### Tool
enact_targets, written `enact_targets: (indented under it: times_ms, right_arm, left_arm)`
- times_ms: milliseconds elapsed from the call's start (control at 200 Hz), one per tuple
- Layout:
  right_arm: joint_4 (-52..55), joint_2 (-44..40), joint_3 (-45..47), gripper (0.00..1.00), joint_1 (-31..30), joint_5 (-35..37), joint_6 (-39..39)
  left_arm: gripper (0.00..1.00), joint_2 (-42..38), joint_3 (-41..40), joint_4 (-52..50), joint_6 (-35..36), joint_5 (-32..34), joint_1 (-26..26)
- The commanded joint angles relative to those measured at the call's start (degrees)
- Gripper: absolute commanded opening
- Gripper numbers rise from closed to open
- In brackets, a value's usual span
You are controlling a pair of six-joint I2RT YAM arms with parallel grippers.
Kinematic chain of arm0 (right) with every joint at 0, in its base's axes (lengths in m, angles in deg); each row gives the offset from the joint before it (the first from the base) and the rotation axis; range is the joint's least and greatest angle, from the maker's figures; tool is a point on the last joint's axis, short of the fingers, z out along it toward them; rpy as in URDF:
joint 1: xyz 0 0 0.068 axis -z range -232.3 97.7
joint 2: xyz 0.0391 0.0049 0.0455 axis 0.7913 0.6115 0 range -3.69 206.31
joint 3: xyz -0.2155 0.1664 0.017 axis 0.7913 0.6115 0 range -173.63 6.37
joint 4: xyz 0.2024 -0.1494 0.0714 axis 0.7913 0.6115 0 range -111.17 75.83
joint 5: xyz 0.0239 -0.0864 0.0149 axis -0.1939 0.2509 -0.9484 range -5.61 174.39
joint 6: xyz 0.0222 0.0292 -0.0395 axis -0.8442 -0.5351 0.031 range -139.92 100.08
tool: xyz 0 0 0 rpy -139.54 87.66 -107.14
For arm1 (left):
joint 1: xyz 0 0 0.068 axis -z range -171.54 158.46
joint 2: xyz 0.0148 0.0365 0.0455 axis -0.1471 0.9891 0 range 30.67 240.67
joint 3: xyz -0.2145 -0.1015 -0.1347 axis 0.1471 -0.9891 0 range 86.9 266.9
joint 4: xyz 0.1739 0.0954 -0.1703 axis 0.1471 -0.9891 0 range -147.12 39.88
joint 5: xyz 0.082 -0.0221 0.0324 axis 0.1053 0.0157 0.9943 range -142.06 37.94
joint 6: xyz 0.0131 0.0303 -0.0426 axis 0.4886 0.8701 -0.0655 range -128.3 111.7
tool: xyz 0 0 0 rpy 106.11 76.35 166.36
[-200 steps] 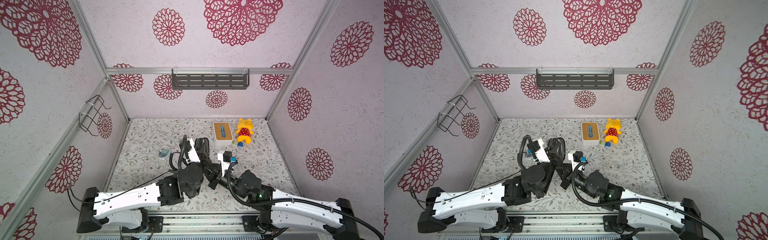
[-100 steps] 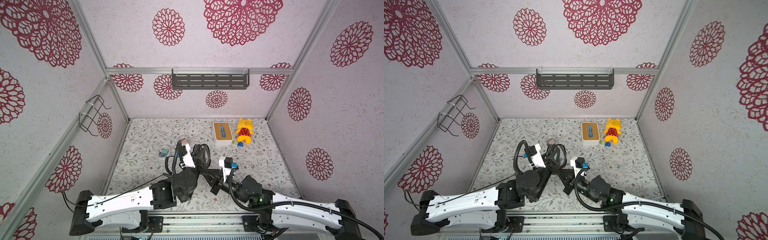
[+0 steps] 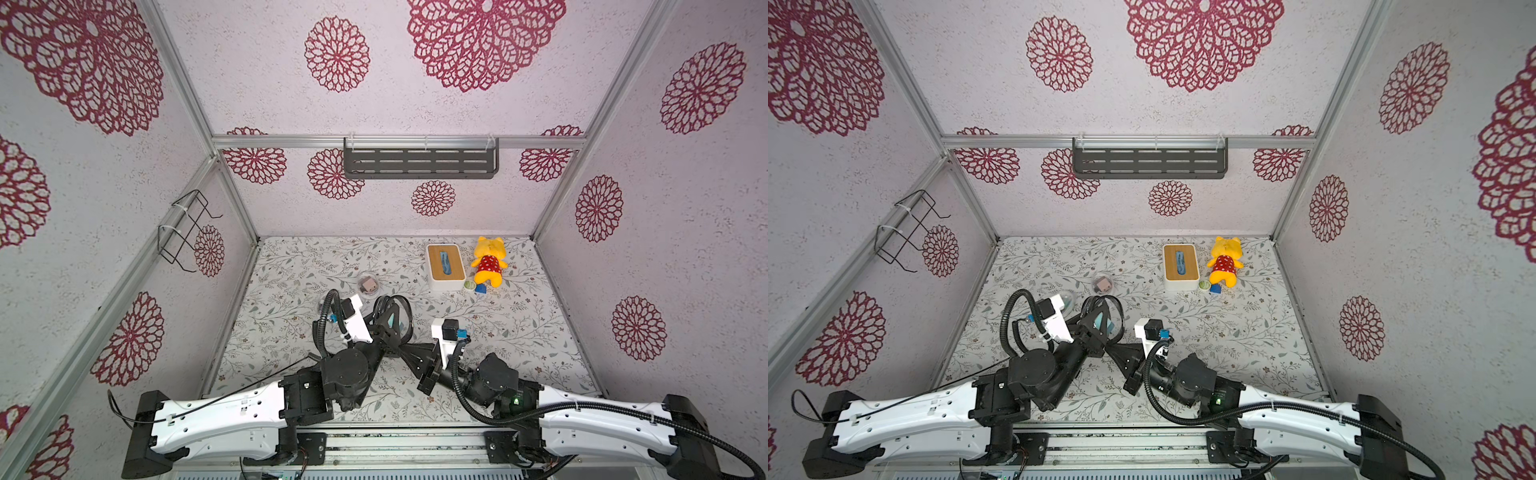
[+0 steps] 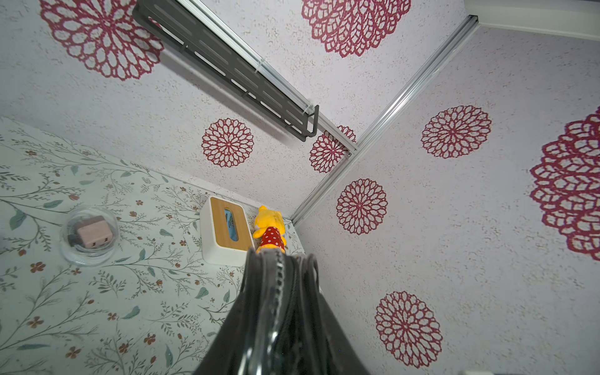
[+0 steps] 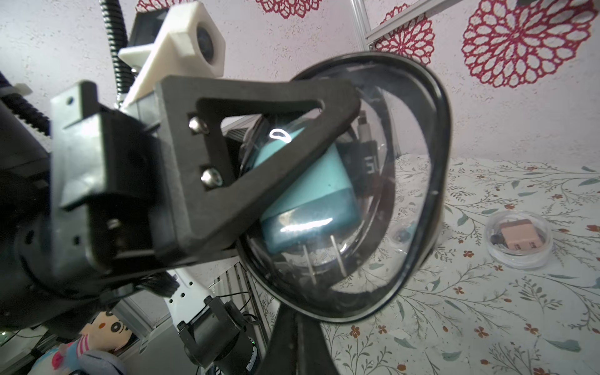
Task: Pack away charging kits
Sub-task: Zip the zipper on the storage bag.
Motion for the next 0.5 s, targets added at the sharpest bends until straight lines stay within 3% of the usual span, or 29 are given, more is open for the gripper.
enact_targets:
  times_ms: [0,75,210,495]
  right_arm:
    - [0.7,2.7,-1.1,0.0,1.3,-1.1,-2.0]
    - [1.3,4.4,-1.9,0.0,1.3,-0.5,-2.8]
    - [3.2,4.6,-1.3,0.0,1.3,7.4,-2.8]
    - [6.0,4.7,-4.0,0.0,2.6,17.7,1.3]
  left_arm:
    - [0.0,-2.9,0.8,5.2,3.0,6.8,-0.3]
    - [0.0,-2.8,1.4,5.1,3.3,7.3,-0.3]
    - [0.0,-4.7,1.6,2.6,0.5,8.2,-0.5]
    - [0.0,-7.6,0.0,-1.5,-6.7,1.5,-0.6]
